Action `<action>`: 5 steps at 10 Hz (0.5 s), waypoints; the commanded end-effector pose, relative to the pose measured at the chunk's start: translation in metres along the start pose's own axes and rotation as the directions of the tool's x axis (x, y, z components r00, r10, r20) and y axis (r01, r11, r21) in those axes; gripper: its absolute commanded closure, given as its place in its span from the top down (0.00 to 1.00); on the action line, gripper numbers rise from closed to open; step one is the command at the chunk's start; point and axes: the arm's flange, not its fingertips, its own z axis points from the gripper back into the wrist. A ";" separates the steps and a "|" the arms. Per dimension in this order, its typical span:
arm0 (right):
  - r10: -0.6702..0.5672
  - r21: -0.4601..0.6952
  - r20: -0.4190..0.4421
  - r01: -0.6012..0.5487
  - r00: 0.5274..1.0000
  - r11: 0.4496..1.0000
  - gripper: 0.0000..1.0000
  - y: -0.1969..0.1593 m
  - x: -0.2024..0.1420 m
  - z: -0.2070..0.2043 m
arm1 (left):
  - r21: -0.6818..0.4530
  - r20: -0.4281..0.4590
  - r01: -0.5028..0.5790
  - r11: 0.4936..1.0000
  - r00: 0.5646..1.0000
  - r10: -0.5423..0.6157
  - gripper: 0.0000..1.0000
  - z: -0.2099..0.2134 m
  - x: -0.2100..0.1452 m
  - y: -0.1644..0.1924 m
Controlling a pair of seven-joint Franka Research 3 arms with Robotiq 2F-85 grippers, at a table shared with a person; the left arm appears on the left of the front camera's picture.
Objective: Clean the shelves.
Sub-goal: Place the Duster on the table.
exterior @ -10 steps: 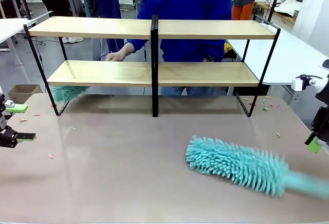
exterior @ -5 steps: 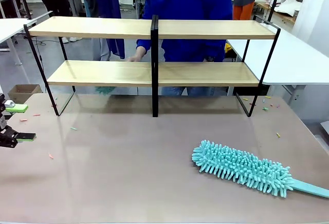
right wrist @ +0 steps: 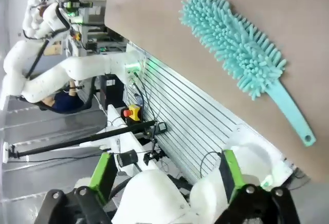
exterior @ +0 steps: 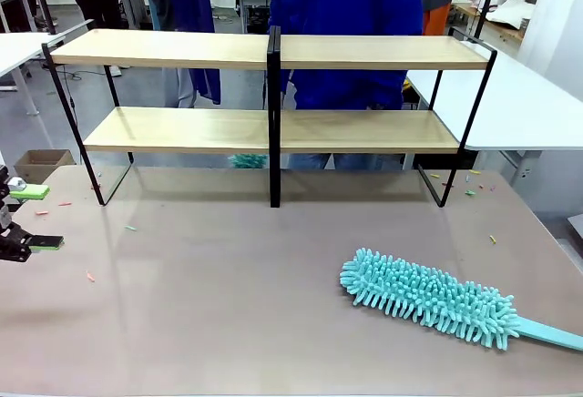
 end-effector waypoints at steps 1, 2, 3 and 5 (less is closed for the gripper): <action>0.109 -0.056 -0.021 -0.110 0.994 0.992 1.00 0.002 0.005 0.006 | -0.023 0.002 0.022 0.999 1.000 -0.022 1.00 -0.001 -0.002 -0.001; 0.109 -0.056 -0.021 -0.110 0.994 0.992 1.00 0.002 0.005 0.006 | -0.023 0.002 0.022 0.999 1.000 -0.022 1.00 -0.001 -0.002 -0.001; 0.109 -0.056 -0.021 -0.110 0.994 0.992 1.00 0.002 0.005 0.006 | -0.023 0.002 0.022 0.999 1.000 -0.022 1.00 -0.001 -0.002 -0.001; 0.109 -0.056 -0.021 -0.110 0.994 0.992 1.00 0.002 0.005 0.006 | -0.023 0.002 0.022 0.999 1.000 -0.022 1.00 -0.001 -0.002 -0.001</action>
